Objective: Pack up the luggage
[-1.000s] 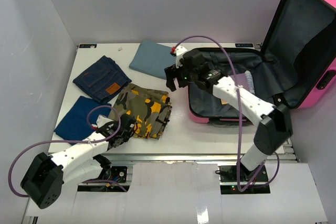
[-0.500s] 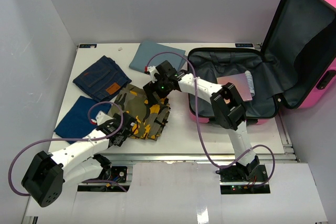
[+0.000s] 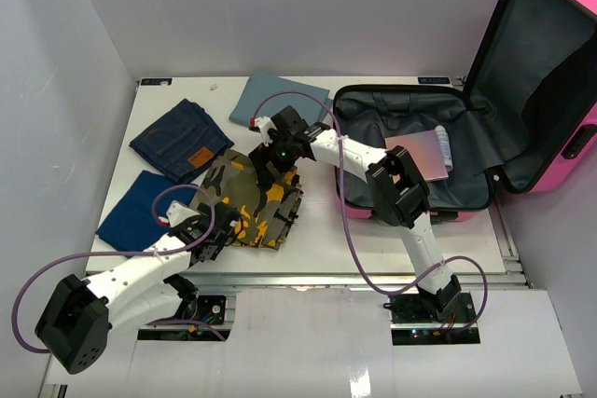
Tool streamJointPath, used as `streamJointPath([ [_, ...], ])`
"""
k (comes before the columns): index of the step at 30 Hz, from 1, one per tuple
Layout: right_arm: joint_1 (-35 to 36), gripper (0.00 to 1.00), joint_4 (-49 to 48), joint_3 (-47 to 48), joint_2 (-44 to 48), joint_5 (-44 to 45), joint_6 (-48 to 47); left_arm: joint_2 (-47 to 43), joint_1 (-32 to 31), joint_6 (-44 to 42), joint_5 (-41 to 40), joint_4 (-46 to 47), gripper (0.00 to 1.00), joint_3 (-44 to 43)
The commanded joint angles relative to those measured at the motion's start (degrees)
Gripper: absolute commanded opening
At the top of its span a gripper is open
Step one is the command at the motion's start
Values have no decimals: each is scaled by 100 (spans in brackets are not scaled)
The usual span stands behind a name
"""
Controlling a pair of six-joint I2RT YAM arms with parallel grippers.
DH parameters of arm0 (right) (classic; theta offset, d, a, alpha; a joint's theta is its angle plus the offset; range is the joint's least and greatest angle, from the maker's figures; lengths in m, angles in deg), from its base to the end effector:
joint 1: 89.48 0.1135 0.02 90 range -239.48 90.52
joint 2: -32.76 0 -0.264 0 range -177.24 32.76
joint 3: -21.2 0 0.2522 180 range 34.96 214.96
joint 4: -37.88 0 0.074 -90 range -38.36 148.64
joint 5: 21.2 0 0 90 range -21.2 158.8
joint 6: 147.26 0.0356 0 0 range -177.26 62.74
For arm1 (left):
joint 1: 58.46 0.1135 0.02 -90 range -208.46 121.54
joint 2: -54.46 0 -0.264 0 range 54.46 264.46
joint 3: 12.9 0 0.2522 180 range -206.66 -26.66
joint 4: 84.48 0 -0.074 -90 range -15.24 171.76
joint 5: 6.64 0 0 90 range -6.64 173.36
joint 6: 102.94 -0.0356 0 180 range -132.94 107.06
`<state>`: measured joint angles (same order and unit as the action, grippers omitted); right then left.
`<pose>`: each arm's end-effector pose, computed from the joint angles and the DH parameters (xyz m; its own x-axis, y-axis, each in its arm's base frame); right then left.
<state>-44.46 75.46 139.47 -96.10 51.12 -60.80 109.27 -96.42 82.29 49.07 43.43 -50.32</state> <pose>0.3497 0.3652 0.1923 -0.4752 -0.5588 -0.6796 -0.8481 0.4966 0.1847 0.1265 -0.0732 0.1570 -0.2837 -0.8222 -0.4935 -0.7675 0.5032 -0.3972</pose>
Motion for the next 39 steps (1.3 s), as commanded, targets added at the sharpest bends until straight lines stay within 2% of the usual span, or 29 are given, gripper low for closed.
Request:
streamJointPath([
  [1,1,97,63,180,-84,-141,-311,90,-10,214,80,-175,83,203],
  [6,-10,97,518,321,-293,-446,-489,252,-10,447,120,-315,84,169],
  [12,-19,98,563,59,-280,-595,-613,515,-10,743,158,-294,79,204],
  [15,-12,100,528,-82,-238,-887,-590,588,-10,725,85,-204,69,188],
  [16,-10,97,524,-129,-233,-951,-564,600,-10,721,55,-168,65,186],
  [19,-9,85,456,-306,-178,-1140,-472,638,-2,709,-17,-43,54,204],
  [21,7,65,231,-586,-15,-1234,-363,662,-10,624,-41,66,52,212],
  [23,49,54,56,-795,99,-1263,-268,704,-10,464,-75,260,46,237],
  [25,77,43,-112,-1018,191,-1271,-133,791,-10,394,-131,334,31,230],
  [27,128,32,-174,-1180,262,-1173,-28,862,-10,324,-188,411,6,230],
  [29,200,13,-299,-1456,437,-988,155,872,-10,286,-198,434,1,237],
  [30,232,8,-374,-1576,529,-874,230,860,-10,247,-207,467,0,237],
  [39,498,8,-1285,-2859,1999,448,1061,311,-10,-717,-470,580,0,-127],
])
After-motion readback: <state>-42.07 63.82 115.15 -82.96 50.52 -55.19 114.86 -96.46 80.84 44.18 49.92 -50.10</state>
